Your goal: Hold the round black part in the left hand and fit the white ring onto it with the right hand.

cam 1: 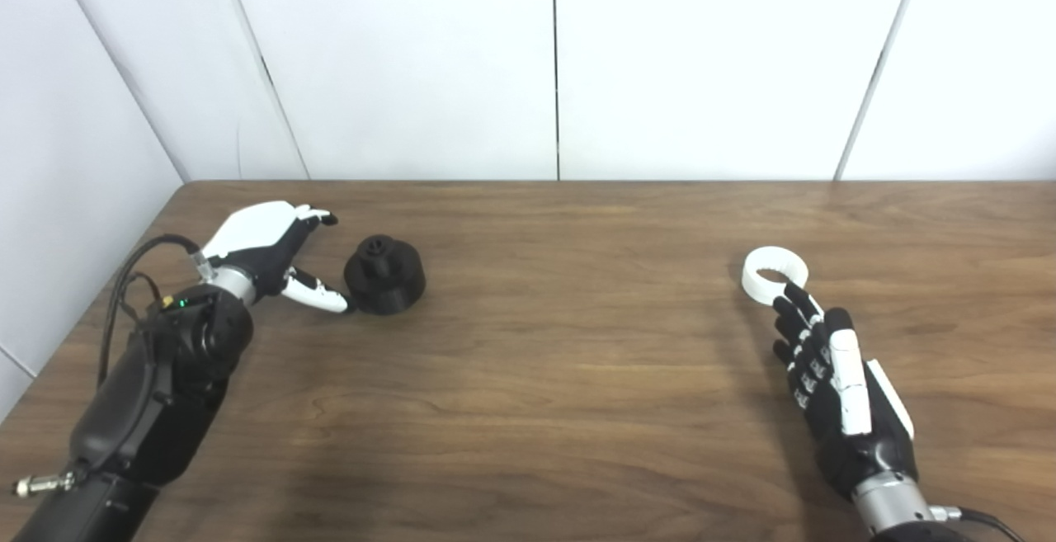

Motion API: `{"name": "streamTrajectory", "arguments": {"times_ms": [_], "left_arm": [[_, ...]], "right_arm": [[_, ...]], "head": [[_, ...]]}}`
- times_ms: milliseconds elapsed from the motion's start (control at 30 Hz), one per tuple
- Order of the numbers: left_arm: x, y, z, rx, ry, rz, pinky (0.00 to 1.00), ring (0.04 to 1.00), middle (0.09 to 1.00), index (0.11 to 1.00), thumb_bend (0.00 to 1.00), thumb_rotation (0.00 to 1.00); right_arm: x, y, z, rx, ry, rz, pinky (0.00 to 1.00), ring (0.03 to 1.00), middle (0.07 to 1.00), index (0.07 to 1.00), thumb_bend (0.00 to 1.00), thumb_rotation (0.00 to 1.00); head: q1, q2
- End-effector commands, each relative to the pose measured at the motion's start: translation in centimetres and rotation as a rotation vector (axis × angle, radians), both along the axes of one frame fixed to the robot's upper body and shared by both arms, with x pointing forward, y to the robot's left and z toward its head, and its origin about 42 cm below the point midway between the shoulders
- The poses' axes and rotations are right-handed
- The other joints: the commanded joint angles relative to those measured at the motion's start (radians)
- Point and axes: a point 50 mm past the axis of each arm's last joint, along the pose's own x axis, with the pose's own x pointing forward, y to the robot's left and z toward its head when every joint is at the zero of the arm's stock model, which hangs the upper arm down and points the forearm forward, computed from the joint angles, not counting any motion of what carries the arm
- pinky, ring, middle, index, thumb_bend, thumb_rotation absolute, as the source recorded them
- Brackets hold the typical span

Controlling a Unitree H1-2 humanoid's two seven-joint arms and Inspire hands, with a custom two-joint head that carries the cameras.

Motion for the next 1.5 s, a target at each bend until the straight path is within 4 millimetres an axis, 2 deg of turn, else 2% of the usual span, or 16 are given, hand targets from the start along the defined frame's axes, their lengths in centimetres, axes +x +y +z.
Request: {"name": "streamTrajectory", "arguments": {"times_ms": [0, 600, 833, 1167, 1467], "left_arm": [[1.2, 0.9, 3.3, 0.052, -0.075, 0.004, 0.93, 1.000, 0.972, 0.873, 0.96, 0.32], [1.4, 0.1, 2.9, -0.040, -0.003, -0.005, 0.91, 1.000, 0.978, 0.888, 0.99, 0.31], [1.3, -0.5, 2.9, -0.081, 0.032, -0.024, 0.85, 1.000, 0.971, 0.856, 0.98, 0.32], [1.4, -2.1, 2.4, -0.109, 0.053, -0.039, 0.90, 1.000, 0.981, 0.879, 0.99, 0.34], [1.7, -3.0, 1.9, -0.132, 0.051, -0.028, 0.89, 1.000, 0.988, 0.875, 0.97, 0.29]], "right_arm": [[-0.7, -0.4, 0.7, -0.019, -0.055, 0.011, 1.00, 0.979, 0.943, 0.946, 0.58, 1.00], [-0.6, -1.0, 1.0, -0.027, -0.066, 0.001, 1.00, 0.982, 0.942, 0.936, 0.56, 1.00], [-0.7, -1.1, 1.0, -0.039, -0.064, 0.000, 1.00, 0.972, 0.937, 0.938, 0.57, 1.00], [-0.8, -1.3, 1.0, -0.045, -0.070, 0.000, 1.00, 0.966, 0.936, 0.938, 0.59, 1.00], [-1.1, -1.5, 0.9, -0.049, -0.066, 0.002, 1.00, 0.966, 0.933, 0.940, 0.59, 1.00]], "head": [[0.001, 0.001], [0.002, 0.005], [0.003, 0.009], [-0.003, 0.009], [-0.010, 0.008]]}}
